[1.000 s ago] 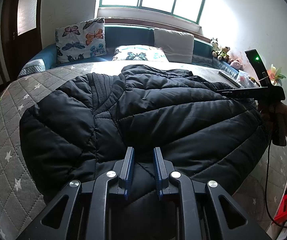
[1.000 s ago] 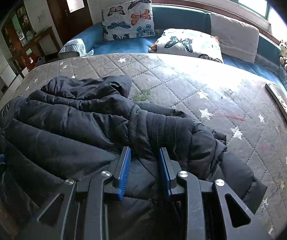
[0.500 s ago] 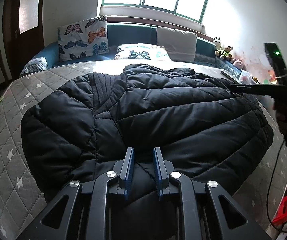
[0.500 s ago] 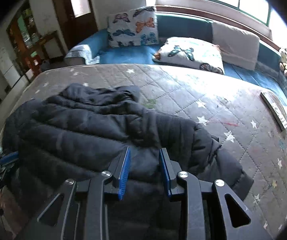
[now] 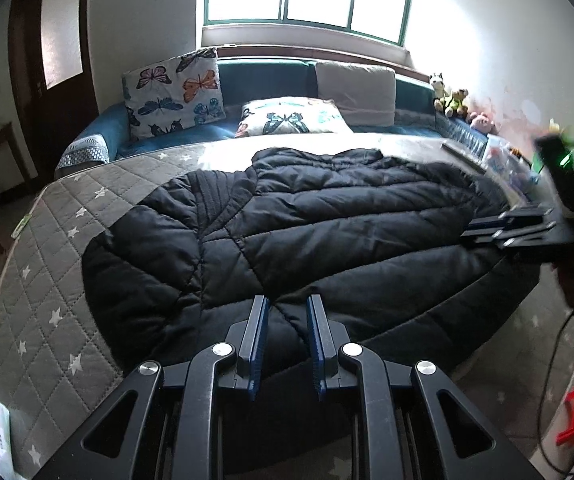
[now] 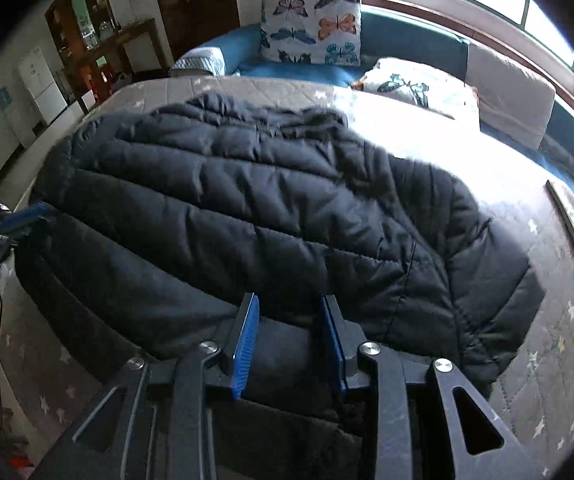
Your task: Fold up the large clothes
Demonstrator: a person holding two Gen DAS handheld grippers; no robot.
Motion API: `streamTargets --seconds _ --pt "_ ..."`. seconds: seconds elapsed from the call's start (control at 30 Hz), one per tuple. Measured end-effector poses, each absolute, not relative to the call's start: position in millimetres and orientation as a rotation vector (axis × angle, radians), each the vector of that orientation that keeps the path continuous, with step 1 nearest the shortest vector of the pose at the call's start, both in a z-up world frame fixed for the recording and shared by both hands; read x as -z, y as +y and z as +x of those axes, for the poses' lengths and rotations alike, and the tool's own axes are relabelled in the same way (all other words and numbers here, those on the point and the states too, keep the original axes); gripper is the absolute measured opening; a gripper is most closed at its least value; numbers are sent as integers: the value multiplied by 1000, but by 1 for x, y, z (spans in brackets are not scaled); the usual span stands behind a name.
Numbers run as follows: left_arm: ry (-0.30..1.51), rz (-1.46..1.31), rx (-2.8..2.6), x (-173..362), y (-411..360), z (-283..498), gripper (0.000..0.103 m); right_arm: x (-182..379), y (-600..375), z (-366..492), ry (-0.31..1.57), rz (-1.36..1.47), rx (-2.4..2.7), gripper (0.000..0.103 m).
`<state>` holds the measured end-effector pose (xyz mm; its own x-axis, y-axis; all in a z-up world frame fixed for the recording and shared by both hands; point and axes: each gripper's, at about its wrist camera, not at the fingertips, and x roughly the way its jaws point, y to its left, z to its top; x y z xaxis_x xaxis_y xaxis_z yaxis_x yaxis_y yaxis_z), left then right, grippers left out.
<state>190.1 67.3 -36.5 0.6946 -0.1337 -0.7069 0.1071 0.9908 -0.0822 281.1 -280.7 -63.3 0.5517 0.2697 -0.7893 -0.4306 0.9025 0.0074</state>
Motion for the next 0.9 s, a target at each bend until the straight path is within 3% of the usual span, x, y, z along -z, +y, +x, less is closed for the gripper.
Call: streamTargets --seconds 0.17,0.2,0.23,0.3,0.37,0.5,0.7,0.9 --pt "760 -103 109 12 96 176 24 61 -280 282 904 -199 -412 35" --pt "755 -116 100 8 101 175 36 58 -282 279 898 -193 -413 36" --pt "746 -137 75 3 111 174 60 55 -284 278 893 -186 -418 36" --pt "722 -169 16 -3 127 174 82 48 -290 270 879 -157 -423 36" --pt "717 -205 4 -6 143 176 82 37 -304 262 848 -111 -432 41" --pt "755 -320 6 -2 173 188 83 19 -334 250 797 -29 -425 68" --pt "813 -466 22 29 197 207 83 22 -382 246 795 81 -358 76" --pt "786 -552 28 51 210 210 85 59 -424 254 868 281 -351 76"
